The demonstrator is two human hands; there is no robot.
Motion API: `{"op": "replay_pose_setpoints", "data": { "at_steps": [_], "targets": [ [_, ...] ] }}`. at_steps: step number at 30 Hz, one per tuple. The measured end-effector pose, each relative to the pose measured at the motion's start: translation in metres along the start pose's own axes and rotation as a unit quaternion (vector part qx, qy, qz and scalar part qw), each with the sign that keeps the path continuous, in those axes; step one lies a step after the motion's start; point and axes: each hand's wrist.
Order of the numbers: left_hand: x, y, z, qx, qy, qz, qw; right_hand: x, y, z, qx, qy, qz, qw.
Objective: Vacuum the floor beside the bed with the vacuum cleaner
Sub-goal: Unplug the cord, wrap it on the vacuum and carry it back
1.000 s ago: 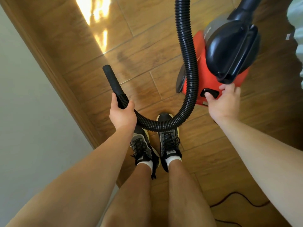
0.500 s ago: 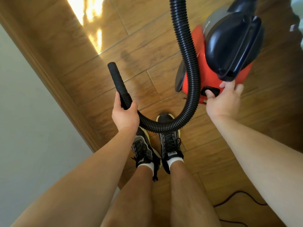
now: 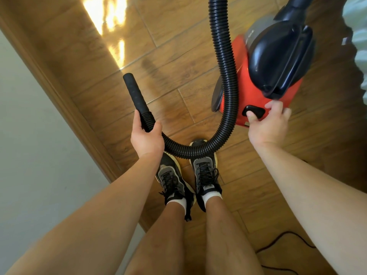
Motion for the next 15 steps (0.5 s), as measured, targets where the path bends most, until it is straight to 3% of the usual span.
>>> {"op": "replay_pose_setpoints", "data": {
  "at_steps": [9, 15],
  "targets": [
    [0.002, -0.004, 0.008, -0.003, 0.002, 0.001, 1.000, 0.008, 0.014, 0.005, 0.019, 0.006, -0.009, 1.000],
    [0.000, -0.004, 0.015, -0.011, 0.006, -0.003, 1.000, 0.019, 0.031, 0.014, 0.032, 0.009, 0.074, 0.997]
  ]
}}
Point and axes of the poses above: each hand's wrist, its own y-axis away from the middle knuckle, its own z-axis out of the back of the hand, x = y × z, and after that the axes turned 13 degrees about -x, right-handed
